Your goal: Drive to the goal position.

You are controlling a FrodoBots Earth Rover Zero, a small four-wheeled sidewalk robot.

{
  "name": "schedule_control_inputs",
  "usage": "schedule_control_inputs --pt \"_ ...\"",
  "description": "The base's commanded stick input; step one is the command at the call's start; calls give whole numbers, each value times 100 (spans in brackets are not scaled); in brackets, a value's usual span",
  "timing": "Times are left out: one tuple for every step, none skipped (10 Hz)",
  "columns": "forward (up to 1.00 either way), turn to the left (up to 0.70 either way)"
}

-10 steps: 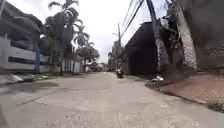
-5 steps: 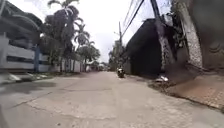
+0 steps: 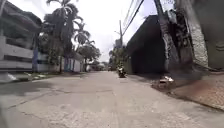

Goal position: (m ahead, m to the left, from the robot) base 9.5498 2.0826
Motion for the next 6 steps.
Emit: schedule_control_inputs --pt "50 1" --pt "50 1" --pt "50 1" --pt "50 1" --pt "50 1" --pt "50 1"
